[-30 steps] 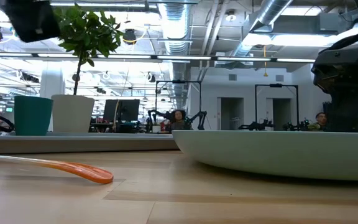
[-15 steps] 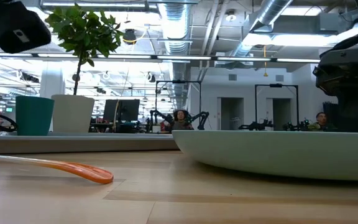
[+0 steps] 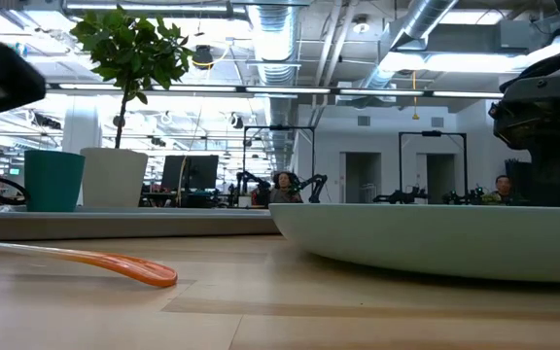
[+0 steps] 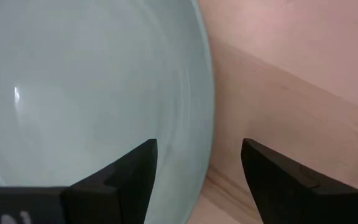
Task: Pick and place plate/cup/fork/spoon on tray
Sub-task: Put the orange fork on the gray serving tray
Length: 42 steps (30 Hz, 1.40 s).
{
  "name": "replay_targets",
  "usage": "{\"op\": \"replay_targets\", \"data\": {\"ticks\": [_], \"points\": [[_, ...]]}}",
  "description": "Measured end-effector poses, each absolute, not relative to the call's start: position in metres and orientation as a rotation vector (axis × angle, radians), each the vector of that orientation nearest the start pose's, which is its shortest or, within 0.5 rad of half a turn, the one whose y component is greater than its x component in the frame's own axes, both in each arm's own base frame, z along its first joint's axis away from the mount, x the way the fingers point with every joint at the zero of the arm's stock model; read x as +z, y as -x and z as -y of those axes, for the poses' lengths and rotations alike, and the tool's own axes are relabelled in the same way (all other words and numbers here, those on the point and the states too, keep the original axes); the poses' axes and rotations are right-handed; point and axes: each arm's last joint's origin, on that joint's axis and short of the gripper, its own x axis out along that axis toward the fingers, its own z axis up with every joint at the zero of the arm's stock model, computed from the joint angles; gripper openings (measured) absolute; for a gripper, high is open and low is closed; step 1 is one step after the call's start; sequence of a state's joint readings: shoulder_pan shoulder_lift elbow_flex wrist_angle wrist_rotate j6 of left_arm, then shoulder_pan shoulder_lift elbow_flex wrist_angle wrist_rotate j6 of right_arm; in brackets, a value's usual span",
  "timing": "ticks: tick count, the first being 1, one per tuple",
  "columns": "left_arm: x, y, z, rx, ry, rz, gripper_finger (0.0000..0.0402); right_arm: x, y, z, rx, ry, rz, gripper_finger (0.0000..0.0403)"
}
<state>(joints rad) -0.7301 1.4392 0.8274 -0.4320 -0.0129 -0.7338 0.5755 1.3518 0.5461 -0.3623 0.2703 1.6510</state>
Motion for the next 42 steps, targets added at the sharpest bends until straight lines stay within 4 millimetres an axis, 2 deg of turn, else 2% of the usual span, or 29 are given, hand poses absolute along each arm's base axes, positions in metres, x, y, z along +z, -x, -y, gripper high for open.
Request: {"op": "replay_targets", "data": {"ticks": [9,19,25,34,42], "points": [[0.155,-0.207,0.185,-0.08,0.191,-1.304,0.0197,0.138,-0.183,-0.109,-0.615,-0.98,-0.967,0.026],[0.152,-0.208,0.183,-0.005,0.185,-1.274,0.0189,0.138,-0.183,-0.109,-0.611,-0.973,-0.969,0.026],[0.152,-0.207,0.183,-0.012,0.183,-1.292,0.0135,0.138,-0.183,-0.109,-0.611,-0.973,-0.969,0.026],[0.152,-0.211,0.175,0.041,0.182,-1.29,0.0012,0.138,-0.183,-0.109,-0.611,-0.974,-0.969,0.026],[0.153,-0.219,0.167,0.052,0.221,-1.305,0.0002,0.138,-0.183,-0.109,-0.607,-0.966,-0.971,0.026]]}}
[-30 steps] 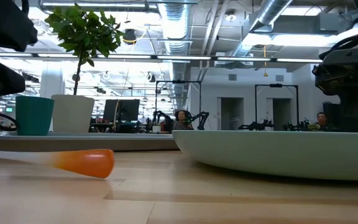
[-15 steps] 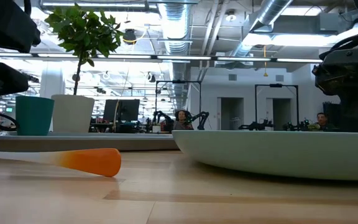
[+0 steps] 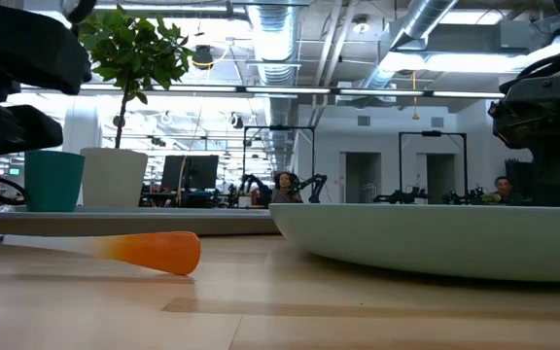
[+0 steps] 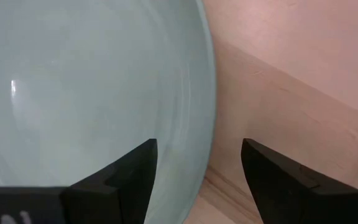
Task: Pick and place plate/cup/fork/spoon on tray
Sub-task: Put the orange fork on the gray serving tray
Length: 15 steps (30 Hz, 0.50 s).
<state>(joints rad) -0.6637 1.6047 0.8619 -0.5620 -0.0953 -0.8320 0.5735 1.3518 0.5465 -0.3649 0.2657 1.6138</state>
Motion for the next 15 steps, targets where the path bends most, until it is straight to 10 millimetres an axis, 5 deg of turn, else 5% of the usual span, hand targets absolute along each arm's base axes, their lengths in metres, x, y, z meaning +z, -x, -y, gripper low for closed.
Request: {"op": "replay_targets", "data": {"ticks": [15], "points": [[0.204,-0.243,0.153,-0.089,0.047,-1.439,0.0,0.138,-0.183,-0.109,-0.572,-0.897,-0.982,0.026]]}}
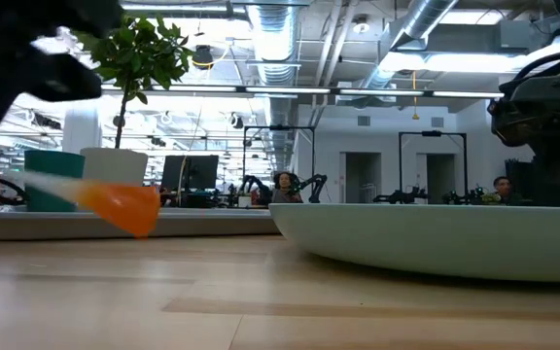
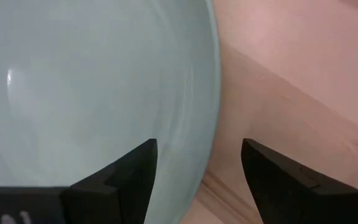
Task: Pick and place plate/cup/fork/spoon on tray
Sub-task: Put the orange fork on the gray serving tray
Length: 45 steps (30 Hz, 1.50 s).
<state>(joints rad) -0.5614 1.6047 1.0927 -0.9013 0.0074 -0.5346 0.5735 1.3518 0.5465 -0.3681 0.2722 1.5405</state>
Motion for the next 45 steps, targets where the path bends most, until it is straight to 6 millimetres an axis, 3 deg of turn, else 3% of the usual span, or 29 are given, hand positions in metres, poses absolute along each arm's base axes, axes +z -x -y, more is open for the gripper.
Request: {"op": "replay_targets", "data": {"ticks": [8,20,26,30,34,38,45], "points": [[0.222,-0.266,0.099,-0.154,-0.025,-1.508,0.0,0.138,-0.183,-0.108,-0.58,-0.891,-0.97,0.026],[0.249,-0.281,-0.018,-0.234,-0.093,-1.531,0.0,0.138,-0.183,-0.108,-0.583,-0.893,-0.964,0.026],[0.261,-0.284,-0.06,-0.352,-0.372,-1.44,0.0,0.136,-0.184,-0.109,-0.62,-0.938,-0.946,0.026],[0.263,-0.289,-0.077,-0.399,-0.613,-1.368,0.0,0.136,-0.184,-0.108,-0.632,-0.957,-0.939,0.026],[0.264,-0.288,-0.093,-0.414,-0.723,-1.347,0.0,0.136,-0.185,-0.107,-0.64,-0.961,-0.935,0.026],[0.26,-0.286,-0.114,-0.401,-0.734,-1.351,0.0,0.136,-0.187,-0.104,-0.653,-0.969,-0.927,0.026],[0.234,-0.297,-0.15,-0.463,-0.619,-1.496,0.0,0.137,-0.19,-0.1,-0.664,-0.991,-0.917,0.026]]}}
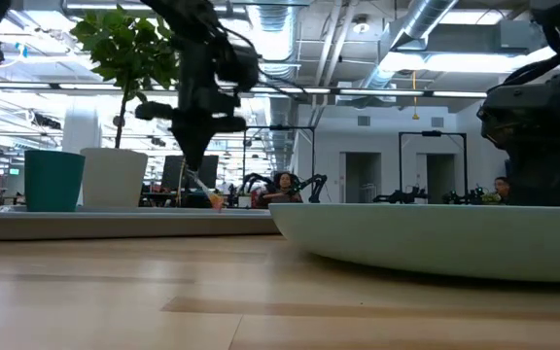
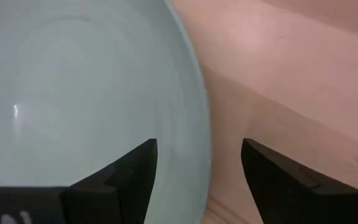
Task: Pick and place plate/cup/fork/spoon on tray
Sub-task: Put the orange fork on the gray serving tray
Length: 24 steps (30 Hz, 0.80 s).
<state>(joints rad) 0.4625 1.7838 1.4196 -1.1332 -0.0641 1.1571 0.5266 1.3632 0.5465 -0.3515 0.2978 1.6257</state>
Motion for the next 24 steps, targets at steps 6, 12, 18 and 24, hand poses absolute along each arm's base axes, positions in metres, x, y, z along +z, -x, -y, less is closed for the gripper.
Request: {"op": "replay_targets", "data": {"ticks": [6,12,18,24], "points": [[0.239,-0.334,-0.169,-0.505,-0.527,-1.528,0.0,0.136,-0.19,-0.101,-0.669,-1.006,-0.919,0.026],[0.227,-0.366,-0.184,-0.519,-0.486,-1.462,0.0,0.136,-0.189,-0.101,-0.672,-1.007,-0.92,0.026],[0.208,-0.378,-0.188,-0.539,-0.423,-1.497,0.0,0.136,-0.19,-0.101,-0.67,-1.01,-0.919,0.026],[0.206,-0.381,-0.19,-0.526,-0.441,-1.475,0.0,0.136,-0.19,-0.101,-0.668,-1.008,-0.92,0.026]]}}
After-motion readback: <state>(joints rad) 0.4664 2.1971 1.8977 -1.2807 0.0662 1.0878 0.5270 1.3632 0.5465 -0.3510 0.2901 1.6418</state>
